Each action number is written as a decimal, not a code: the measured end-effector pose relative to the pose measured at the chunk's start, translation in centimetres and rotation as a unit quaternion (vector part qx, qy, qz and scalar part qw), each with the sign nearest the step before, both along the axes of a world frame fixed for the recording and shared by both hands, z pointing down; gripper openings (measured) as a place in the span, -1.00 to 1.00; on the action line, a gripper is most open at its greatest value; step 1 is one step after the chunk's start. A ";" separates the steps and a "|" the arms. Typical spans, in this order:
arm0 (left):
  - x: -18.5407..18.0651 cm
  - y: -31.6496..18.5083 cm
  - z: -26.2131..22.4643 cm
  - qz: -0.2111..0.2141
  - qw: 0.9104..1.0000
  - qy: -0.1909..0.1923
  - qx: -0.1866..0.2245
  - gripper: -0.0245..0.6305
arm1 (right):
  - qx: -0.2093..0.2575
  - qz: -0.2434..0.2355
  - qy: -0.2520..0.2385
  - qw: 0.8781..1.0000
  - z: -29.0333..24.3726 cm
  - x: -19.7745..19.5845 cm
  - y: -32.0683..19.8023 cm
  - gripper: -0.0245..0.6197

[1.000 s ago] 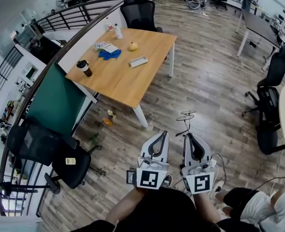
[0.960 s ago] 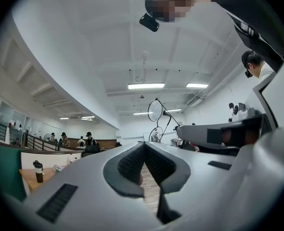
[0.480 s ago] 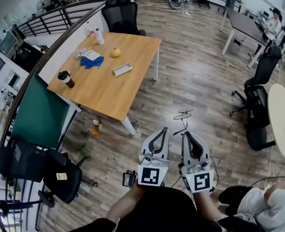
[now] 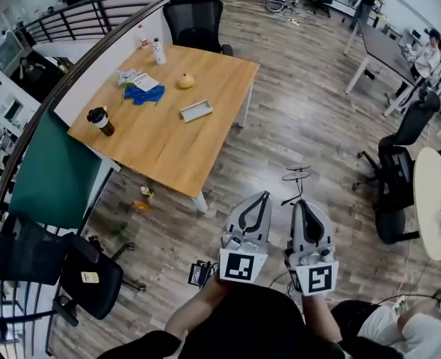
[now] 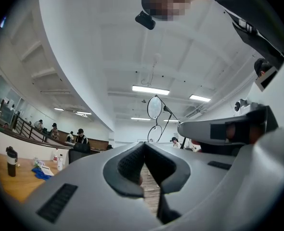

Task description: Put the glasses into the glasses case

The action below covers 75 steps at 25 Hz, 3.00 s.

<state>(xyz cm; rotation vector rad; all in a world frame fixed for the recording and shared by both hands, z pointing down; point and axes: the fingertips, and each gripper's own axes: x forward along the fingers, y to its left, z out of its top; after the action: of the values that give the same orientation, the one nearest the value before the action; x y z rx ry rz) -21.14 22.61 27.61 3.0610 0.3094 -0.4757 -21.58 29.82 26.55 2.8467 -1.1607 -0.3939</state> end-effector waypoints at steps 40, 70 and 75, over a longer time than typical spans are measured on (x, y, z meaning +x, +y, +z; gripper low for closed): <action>22.5 -9.1 2.9 -0.095 0.992 -0.051 0.063 -0.86 | 0.018 -0.105 -0.040 0.994 3.1 25.6 -9.4 -0.89; 43.2 -12.3 7.0 -0.159 0.985 -0.065 0.008 -0.86 | -0.024 -0.145 -0.026 0.989 5.4 49.5 -11.2 -0.89; 47.6 -14.5 6.7 -0.157 0.985 -0.065 0.000 -0.86 | -0.045 -0.159 -0.024 0.986 4.4 53.2 -13.5 -0.89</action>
<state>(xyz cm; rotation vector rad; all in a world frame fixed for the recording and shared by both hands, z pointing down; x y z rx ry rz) 26.46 8.08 34.34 3.1316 -0.1812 -0.2792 31.58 16.37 30.92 2.6087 -1.6051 -0.2768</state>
